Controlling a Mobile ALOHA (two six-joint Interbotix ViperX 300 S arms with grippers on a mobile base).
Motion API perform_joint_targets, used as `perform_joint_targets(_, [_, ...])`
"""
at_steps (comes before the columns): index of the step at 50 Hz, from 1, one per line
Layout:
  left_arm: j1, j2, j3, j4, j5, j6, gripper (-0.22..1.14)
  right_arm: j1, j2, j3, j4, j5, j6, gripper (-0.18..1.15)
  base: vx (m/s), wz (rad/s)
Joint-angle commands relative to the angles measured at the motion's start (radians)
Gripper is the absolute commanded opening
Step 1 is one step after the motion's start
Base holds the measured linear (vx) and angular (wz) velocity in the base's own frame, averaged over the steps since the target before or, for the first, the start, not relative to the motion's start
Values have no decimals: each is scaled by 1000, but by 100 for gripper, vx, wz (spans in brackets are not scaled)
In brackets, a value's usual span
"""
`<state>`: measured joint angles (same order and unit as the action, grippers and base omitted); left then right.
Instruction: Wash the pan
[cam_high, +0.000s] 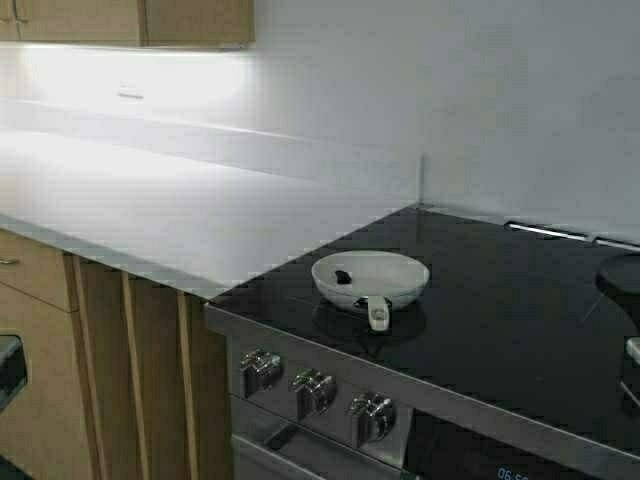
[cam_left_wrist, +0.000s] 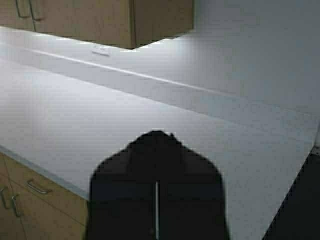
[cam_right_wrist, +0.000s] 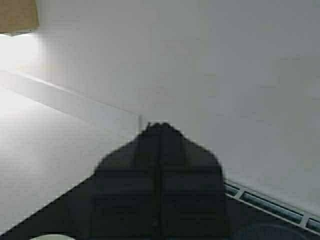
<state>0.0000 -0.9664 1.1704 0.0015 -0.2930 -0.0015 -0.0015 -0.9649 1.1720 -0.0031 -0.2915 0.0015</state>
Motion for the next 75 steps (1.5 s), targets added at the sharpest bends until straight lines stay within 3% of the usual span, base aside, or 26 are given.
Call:
perform_joint_targets(1, [-5, 2, -3, 0, 74, -55, 2, 11, 9, 17, 2, -3, 0, 5, 0, 0])
perform_joint_targets(13, [-48, 23, -12, 6, 106, -195, 80, 11, 9, 20, 0, -6, 0, 6, 0, 0])
perform_joint_targets(18, [-92, 54, -6, 5, 106, -270, 100, 11, 9, 21, 0, -6, 0, 6, 0, 0])
perform_joint_targets(31, [-230, 198, 67, 5, -48, -482, 100, 11, 9, 25, 0, -5, 0, 6, 0, 0])
perform_joint_targets(42, [-264, 330, 135, 18, -252, -641, 100, 11, 9, 26, 0, -6, 0, 6, 0, 0])
perform_joint_targets(58, [-264, 545, 126, 150, -423, -807, 100, 12, 9, 26, 0, -6, 2, 6, 0, 0])
perform_joint_targets(75, [-276, 1042, 20, 308, -801, -966, 100, 11, 9, 29, 0, -6, 2, 6, 0, 0])
